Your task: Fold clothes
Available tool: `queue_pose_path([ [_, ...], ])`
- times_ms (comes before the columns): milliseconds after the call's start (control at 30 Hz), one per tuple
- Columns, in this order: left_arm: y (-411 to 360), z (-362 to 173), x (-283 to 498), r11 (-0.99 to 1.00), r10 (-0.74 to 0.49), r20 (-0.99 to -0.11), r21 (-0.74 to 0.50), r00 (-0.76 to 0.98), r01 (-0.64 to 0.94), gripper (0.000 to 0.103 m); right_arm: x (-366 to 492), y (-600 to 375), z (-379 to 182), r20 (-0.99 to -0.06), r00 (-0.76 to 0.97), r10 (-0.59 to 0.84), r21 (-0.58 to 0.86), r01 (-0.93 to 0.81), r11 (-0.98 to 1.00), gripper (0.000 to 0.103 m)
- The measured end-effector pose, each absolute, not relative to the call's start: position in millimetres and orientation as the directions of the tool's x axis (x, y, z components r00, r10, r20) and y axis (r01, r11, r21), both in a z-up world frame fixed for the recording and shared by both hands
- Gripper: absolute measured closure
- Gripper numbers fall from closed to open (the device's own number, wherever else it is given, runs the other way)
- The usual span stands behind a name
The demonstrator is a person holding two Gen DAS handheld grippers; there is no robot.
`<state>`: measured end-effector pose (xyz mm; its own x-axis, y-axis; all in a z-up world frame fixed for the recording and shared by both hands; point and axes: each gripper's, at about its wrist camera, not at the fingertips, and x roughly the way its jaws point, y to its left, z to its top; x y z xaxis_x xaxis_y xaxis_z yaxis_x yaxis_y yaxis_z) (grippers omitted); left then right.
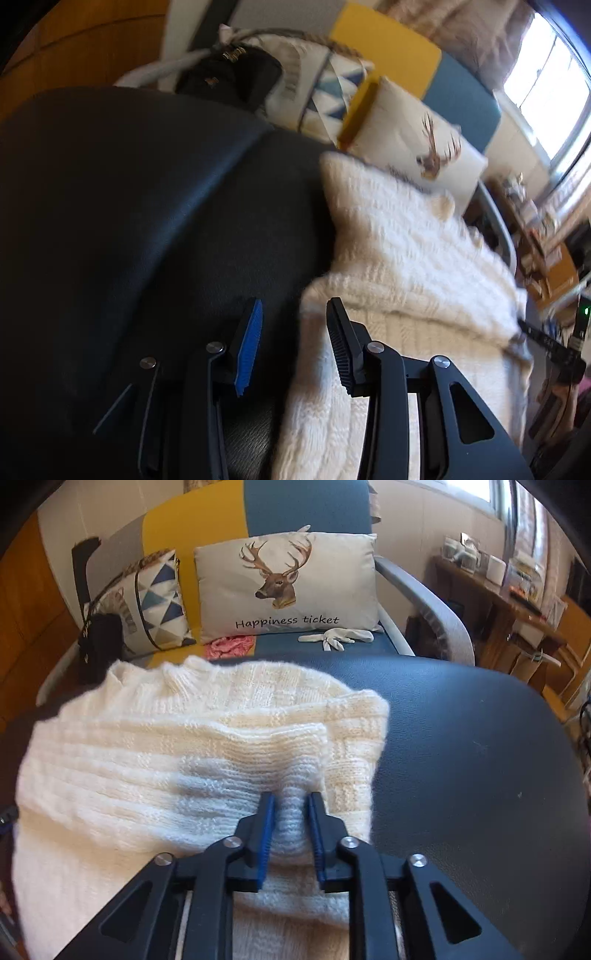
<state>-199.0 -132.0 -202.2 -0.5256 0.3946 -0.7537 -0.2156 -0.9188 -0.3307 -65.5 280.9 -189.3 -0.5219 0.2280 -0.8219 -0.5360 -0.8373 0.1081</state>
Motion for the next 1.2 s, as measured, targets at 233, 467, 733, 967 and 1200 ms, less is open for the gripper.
queue_pose_path([
  [233, -71, -158, -214, -0.839, 0.532, -0.664, -0.331, -0.525, -0.432, 0.051, -66, 260, -138, -0.724, -0.652, 0.227, 0.158, -0.476, -0.865, 0.076],
  [467, -35, -216, -217, -0.854, 0.391, -0.766, -0.097, -0.509, -0.511, 0.051, -90, 230, -206, -0.803, -0.548, 0.235, 0.022, -0.421, -0.907, 0.076],
  [733, -37, -179, -235, -0.828, 0.486, -0.686, -0.163, -0.542, -0.536, 0.051, -113, 234, -177, -0.761, -0.609, 0.224, 0.055, -0.404, -0.913, 0.076],
  [967, -20, -215, -303, -0.898, 0.285, -0.804, -0.033, -0.522, -0.439, 0.039, -147, 219, -208, -0.800, -0.533, 0.274, -0.067, -0.374, -0.925, 0.067],
  [1200, -59, -191, -285, -0.883, 0.416, -0.713, -0.169, -0.564, -0.437, 0.036, -114, 213, -182, -0.720, -0.629, 0.293, -0.075, -0.349, -0.934, 0.007],
])
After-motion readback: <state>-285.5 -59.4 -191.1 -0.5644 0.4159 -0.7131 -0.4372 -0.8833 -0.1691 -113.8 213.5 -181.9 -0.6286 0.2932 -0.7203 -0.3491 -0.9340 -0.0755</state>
